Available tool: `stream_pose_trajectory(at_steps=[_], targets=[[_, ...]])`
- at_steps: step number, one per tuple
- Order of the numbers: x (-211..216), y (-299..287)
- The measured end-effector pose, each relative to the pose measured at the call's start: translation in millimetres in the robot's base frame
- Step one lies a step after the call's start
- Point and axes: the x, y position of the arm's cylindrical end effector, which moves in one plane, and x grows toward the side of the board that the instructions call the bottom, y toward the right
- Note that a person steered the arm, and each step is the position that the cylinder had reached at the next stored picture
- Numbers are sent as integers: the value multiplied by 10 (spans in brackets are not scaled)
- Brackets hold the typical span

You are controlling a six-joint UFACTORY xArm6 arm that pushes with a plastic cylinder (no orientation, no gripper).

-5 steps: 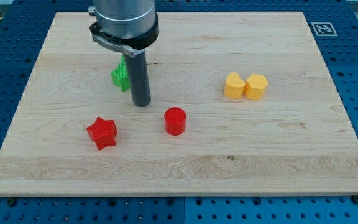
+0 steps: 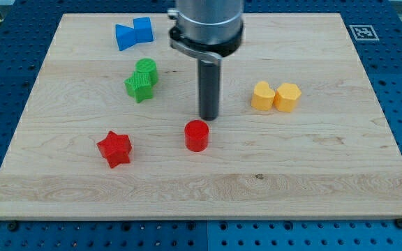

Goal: Slide the red circle to the right side red star

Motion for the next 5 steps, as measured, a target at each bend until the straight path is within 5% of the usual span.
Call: stream_pose_trajectory(at_steps=[5], targets=[[324, 179]])
